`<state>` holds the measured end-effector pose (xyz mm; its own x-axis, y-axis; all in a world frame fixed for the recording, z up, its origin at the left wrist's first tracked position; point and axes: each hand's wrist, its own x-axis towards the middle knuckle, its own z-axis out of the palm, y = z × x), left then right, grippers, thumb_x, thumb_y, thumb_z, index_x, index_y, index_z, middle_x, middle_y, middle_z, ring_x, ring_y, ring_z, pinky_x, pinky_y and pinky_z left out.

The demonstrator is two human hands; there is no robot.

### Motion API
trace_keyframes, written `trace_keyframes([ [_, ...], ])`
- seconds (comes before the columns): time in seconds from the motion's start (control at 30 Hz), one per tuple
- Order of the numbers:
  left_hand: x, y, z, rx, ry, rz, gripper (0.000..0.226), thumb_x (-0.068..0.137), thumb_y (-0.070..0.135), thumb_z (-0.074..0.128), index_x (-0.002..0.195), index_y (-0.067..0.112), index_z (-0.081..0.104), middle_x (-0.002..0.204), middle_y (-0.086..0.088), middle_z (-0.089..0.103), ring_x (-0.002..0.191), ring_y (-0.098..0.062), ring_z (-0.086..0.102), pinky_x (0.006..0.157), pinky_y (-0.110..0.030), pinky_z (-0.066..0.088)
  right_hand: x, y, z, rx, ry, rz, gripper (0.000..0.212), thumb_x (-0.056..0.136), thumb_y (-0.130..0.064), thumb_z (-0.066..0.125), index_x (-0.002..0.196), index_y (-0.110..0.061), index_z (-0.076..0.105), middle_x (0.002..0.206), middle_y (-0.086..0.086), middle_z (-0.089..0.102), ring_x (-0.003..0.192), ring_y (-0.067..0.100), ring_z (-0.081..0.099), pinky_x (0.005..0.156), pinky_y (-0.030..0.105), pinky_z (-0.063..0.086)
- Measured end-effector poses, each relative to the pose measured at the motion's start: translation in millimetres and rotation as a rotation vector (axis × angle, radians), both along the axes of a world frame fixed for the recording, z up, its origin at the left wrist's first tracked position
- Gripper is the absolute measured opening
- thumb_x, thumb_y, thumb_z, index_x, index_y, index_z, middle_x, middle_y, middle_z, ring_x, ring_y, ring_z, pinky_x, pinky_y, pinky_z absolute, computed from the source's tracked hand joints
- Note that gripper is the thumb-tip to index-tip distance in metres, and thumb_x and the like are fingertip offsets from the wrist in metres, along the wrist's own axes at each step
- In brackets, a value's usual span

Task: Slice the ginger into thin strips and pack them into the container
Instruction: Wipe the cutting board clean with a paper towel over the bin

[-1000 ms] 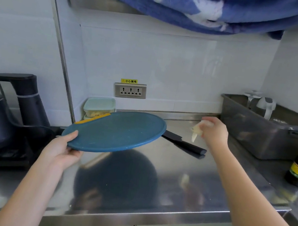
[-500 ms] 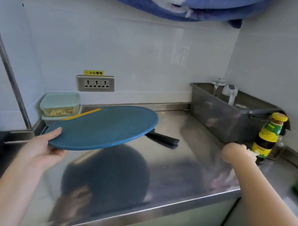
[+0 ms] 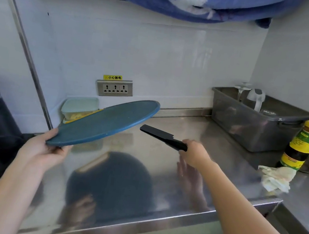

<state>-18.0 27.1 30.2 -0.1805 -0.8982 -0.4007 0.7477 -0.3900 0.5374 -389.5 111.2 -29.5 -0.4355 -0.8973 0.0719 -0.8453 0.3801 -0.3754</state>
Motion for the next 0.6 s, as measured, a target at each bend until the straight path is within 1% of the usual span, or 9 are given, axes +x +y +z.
trace_keyframes([
  [0.03,3.5,0.1,-0.8,0.002,-0.002,0.010,0.036,0.095,0.015,0.052,0.131,0.016,0.052,0.125,-0.002,0.060,0.104,-0.022,0.061,0.049,-0.021,0.053,3.5,-0.9,-1.6,-0.025,-0.001,-0.017,0.032,0.092,-0.018,0.052,0.123,-0.011,0.056,0.121,0.012,0.056,0.105,0.030,0.056,0.084,0.033,0.047],
  [0.1,8.9,-1.2,-4.5,0.001,-0.011,0.021,0.037,0.094,0.014,0.052,0.131,0.017,0.052,0.125,-0.002,0.060,0.107,-0.021,0.061,0.049,-0.021,0.054,3.2,4.1,-1.4,-0.064,-0.003,-0.085,0.027,0.092,-0.014,0.049,0.116,-0.007,0.059,0.116,0.013,0.056,0.102,0.031,0.056,0.084,0.034,0.048],
  [0.2,4.4,-1.4,-11.5,-0.003,-0.031,-0.002,0.038,0.094,0.014,0.052,0.132,0.019,0.053,0.128,0.001,0.059,0.109,-0.017,0.061,0.050,-0.019,0.054,-11.9,28.2,5.6,-0.123,0.044,-0.196,0.022,0.091,-0.010,0.048,0.109,-0.002,0.058,0.114,0.015,0.053,0.104,0.034,0.052,0.084,0.034,0.045],
  [0.3,-18.9,5.3,-16.4,-0.012,-0.058,-0.065,0.032,0.094,0.014,0.052,0.125,0.020,0.057,0.130,0.000,0.057,0.114,-0.015,0.059,0.050,-0.019,0.054,-40.2,67.1,15.9,-0.102,0.143,-0.312,0.026,0.090,-0.009,0.048,0.114,-0.001,0.052,0.119,0.017,0.051,0.113,0.037,0.046,0.089,0.037,0.041],
  [0.37,-42.3,14.8,-17.5,-0.005,-0.067,-0.119,0.030,0.094,0.013,0.054,0.124,0.017,0.056,0.133,-0.002,0.056,0.115,-0.015,0.059,0.050,-0.019,0.054,-60.5,97.3,23.7,-0.080,0.170,-0.423,0.030,0.091,-0.010,0.047,0.120,0.000,0.050,0.123,0.019,0.048,0.117,0.039,0.044,0.094,0.040,0.040],
  [0.47,-81.4,36.0,-15.3,-0.017,-0.059,-0.214,0.011,0.094,0.011,0.054,0.104,0.014,0.057,0.132,-0.001,0.057,0.117,-0.015,0.058,0.049,-0.019,0.054,-84.2,141.4,31.2,0.046,0.162,-0.601,0.041,0.093,-0.021,0.050,0.130,-0.003,0.045,0.133,0.018,0.043,0.124,0.039,0.041,0.100,0.046,0.039],
  [0.5,-94.1,44.0,-14.3,-0.016,-0.057,-0.250,0.009,0.094,0.011,0.054,0.102,0.013,0.057,0.131,0.000,0.058,0.118,-0.016,0.057,0.050,-0.020,0.054,-89.0,154.0,33.8,0.103,0.135,-0.660,0.046,0.093,-0.023,0.050,0.134,-0.005,0.041,0.137,0.016,0.040,0.127,0.038,0.037,0.103,0.049,0.037],
  [0.57,-116.2,58.3,-13.9,-0.010,-0.047,-0.300,0.006,0.094,0.010,0.053,0.098,0.011,0.057,0.125,-0.001,0.060,0.118,-0.018,0.057,0.050,-0.022,0.055,-92.1,180.0,41.1,0.258,0.094,-0.776,0.055,0.093,-0.023,0.048,0.144,-0.010,0.031,0.145,0.015,0.030,0.135,0.040,0.026,0.108,0.059,0.026],
  [0.6,-125.5,66.5,-12.4,-0.013,-0.045,-0.321,0.004,0.094,0.009,0.053,0.094,0.010,0.057,0.118,-0.002,0.063,0.116,-0.018,0.057,0.050,-0.023,0.056,-98.3,191.2,40.1,0.334,0.075,-0.817,0.059,0.093,-0.025,0.046,0.148,-0.013,0.025,0.150,0.016,0.024,0.139,0.044,0.018,0.108,0.066,0.019],
])
